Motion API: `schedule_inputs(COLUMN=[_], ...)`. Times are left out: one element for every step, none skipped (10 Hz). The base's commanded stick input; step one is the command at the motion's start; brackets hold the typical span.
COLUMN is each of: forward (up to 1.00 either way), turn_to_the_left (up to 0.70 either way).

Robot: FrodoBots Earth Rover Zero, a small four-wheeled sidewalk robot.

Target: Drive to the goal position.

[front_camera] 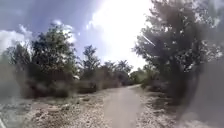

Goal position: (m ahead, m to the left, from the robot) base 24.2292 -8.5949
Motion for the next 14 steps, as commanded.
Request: schedule_inputs(forward=[0.7,0.7,0.7,0.7,0.7,0.7,0.7,0.7,0.7,0.7,0.7,0.7,0.7,0.7], turn_to_the_left=[0.0,0.0,0.0,0.0,0.0,0.0,0.0,0.0,0.0,0.0,0.0,0.0,0.0,0.0])
